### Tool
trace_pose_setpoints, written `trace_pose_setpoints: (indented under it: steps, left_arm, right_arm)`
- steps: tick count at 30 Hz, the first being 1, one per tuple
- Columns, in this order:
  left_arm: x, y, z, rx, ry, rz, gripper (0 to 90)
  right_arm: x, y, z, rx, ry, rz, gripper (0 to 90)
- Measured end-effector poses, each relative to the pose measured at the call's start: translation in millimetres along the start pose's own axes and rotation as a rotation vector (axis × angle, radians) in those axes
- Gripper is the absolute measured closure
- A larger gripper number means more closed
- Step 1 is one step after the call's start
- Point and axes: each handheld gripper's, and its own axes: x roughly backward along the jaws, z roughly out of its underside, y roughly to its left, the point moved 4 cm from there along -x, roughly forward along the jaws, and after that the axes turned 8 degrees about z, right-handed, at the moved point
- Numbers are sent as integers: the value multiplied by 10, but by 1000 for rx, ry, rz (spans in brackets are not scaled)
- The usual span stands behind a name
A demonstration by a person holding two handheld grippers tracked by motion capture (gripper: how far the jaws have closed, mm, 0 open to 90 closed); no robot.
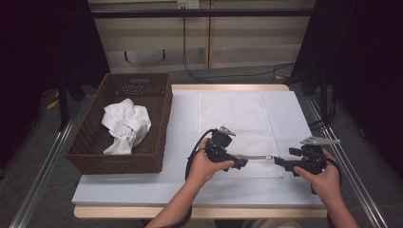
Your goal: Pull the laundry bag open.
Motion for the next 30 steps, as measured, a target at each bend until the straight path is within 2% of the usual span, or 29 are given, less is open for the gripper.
trace_pose_setpoints:
  steps: [11,22,26,30]
  left_arm:
    - [-86,-22,-79,10,2,0,51]
    - [-168,-55,-147,-2,-3,9,150]
    - [-176,-62,-161,4,7,8,170]
    - [-193,-75,-183,-9,5,3,183]
  right_arm:
    - [13,-4,-10,8,-8,-2,168]
    - [15,-11,-6,17,-5,-1,168]
    - [16,-15,-2,11,-4,4,168]
    - [16,-20,1,10,-2,3,168]
